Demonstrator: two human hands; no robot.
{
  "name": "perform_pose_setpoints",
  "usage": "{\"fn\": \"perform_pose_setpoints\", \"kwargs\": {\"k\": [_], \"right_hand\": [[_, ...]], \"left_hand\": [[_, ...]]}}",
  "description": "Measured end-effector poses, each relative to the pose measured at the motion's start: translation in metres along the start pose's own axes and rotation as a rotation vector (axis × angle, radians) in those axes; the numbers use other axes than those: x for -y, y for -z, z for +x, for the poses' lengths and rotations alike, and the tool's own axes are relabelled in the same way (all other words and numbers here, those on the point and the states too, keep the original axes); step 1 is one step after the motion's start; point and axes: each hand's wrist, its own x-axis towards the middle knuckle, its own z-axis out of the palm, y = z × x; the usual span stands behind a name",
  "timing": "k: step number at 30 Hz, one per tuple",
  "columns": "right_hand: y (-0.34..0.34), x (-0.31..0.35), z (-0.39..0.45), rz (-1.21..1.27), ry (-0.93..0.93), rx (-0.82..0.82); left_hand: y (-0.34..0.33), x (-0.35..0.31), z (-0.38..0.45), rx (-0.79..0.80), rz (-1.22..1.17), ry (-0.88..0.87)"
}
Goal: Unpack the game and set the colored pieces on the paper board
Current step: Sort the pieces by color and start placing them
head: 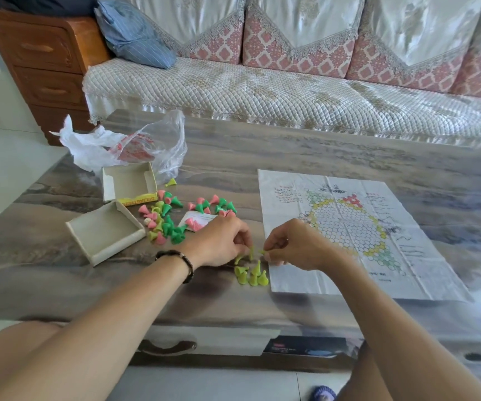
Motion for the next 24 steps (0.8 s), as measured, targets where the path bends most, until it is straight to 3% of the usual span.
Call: {"fn": "perform_pose_setpoints", "kwargs": {"k": [14,19,24], "right_hand": [[-0.010,0.004,-0.003,0.211,-0.030,0.024],[-0.010,0.008,0.000,0.185,-0.045,0.029],[-0.006,0.022,0.015,-0.005,-0.007,-0.118]], "left_hand": [[0.003,0.005,-0.017,-0.011,-0.030,0.041],[0.007,0.011,-0.032,-0.093,0.000,0.038],[0.013,0.027,-0.059,-0.307,0.103,0.022]]}}
